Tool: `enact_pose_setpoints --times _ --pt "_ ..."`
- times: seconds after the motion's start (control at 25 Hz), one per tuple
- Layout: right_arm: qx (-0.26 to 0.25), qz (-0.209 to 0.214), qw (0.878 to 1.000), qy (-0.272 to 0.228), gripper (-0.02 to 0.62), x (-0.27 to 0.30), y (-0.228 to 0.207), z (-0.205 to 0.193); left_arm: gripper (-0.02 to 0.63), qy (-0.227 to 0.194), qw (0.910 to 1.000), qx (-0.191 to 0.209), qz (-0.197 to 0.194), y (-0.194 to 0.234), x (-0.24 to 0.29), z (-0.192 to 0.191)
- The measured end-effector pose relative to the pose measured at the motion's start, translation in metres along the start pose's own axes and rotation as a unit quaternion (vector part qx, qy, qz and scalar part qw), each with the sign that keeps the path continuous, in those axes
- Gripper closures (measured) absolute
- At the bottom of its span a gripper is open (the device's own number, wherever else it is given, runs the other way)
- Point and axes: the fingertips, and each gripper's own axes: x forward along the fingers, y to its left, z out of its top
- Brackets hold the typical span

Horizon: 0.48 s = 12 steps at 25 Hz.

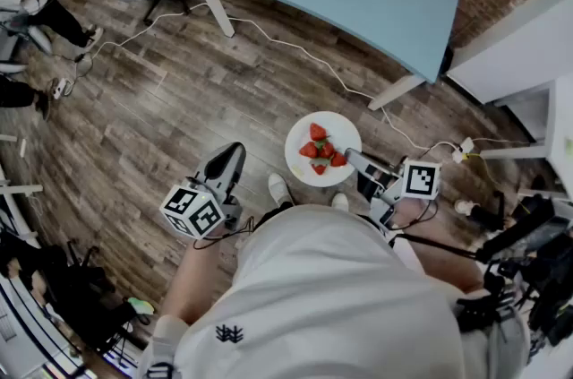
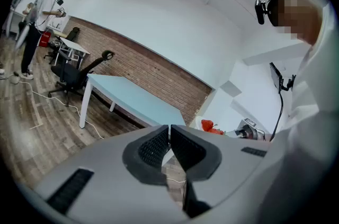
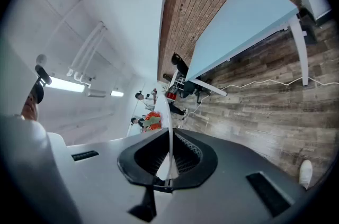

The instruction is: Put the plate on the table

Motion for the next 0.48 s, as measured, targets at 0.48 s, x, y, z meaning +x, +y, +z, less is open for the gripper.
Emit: enact_pose_setpoints --times 0.48 --pt "0.038 0.032 0.999 0.014 0.577 -0.150 -0.046 0.020 0.591 -0.001 0.9998 -0.019 -0.007 -0.162 0.093 -0.050"
